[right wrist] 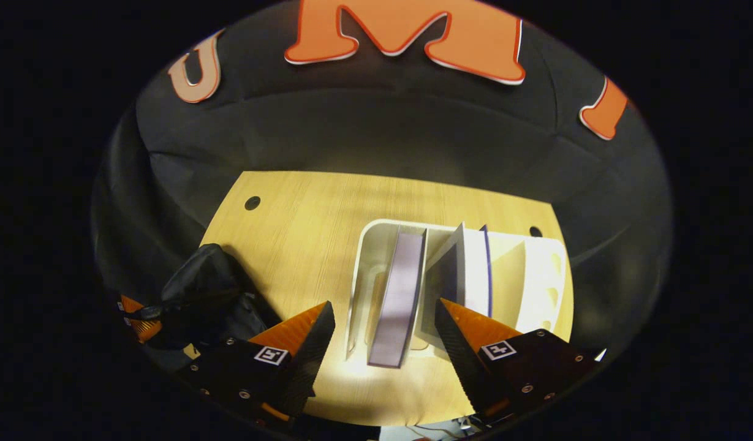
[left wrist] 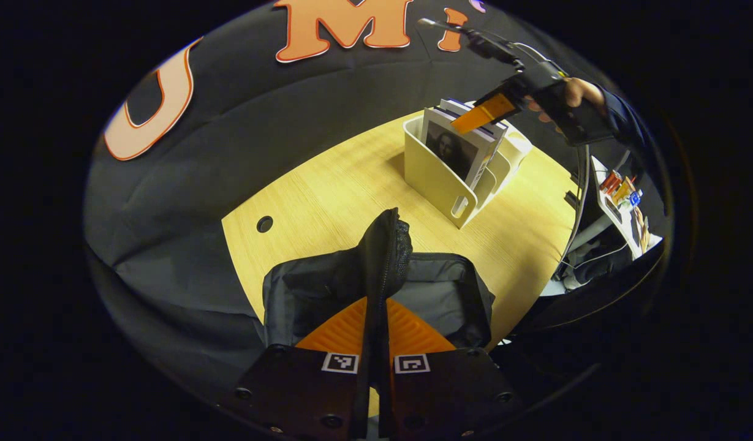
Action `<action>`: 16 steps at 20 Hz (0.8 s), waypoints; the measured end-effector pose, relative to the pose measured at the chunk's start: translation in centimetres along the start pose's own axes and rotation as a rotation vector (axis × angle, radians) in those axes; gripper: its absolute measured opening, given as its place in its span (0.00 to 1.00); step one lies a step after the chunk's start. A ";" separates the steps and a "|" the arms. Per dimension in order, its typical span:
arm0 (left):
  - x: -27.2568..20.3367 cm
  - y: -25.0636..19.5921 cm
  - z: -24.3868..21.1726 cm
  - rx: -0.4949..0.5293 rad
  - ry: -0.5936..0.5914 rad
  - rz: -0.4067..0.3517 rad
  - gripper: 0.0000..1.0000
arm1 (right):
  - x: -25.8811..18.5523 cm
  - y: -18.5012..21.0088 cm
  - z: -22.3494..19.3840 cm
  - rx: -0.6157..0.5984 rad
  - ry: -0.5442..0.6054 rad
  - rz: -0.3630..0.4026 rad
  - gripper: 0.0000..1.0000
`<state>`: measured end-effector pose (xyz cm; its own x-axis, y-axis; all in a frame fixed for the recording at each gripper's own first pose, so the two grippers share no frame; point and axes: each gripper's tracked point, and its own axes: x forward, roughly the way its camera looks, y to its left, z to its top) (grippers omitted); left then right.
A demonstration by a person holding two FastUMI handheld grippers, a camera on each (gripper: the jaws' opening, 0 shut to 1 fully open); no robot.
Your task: Open the schoolbag, grab two books from the bookshelf and put them into the schoolbag.
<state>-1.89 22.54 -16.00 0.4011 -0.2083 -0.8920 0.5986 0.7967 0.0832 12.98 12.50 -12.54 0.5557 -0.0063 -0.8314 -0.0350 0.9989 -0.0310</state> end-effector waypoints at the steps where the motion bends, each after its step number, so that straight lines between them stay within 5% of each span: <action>1: -0.1 0.1 -0.1 0.000 0.003 -0.004 0.08 | 0.9 0.1 -0.1 0.015 0.029 -0.002 0.98; 7: -0.1 0.2 -0.2 -0.003 0.013 -0.012 0.07 | 4.3 -0.7 -0.9 0.078 0.181 -0.039 0.86; 11: 0.7 0.3 0.0 -0.022 0.018 -0.035 0.08 | 5.5 -1.1 -1.9 0.073 0.236 -0.088 0.67; 14: 1.1 0.3 0.0 -0.034 0.019 -0.048 0.08 | 5.8 -0.5 -2.0 0.129 0.242 -0.074 0.42; 16: 1.4 0.4 0.0 -0.035 0.020 -0.051 0.07 | 5.0 -1.0 -2.2 0.134 0.238 -0.081 0.39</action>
<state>-1.08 22.59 -17.18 0.3571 -0.2378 -0.9033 0.5932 0.8048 0.0226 13.96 11.39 -17.90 0.3407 -0.0812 -0.9367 0.1200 0.9919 -0.0423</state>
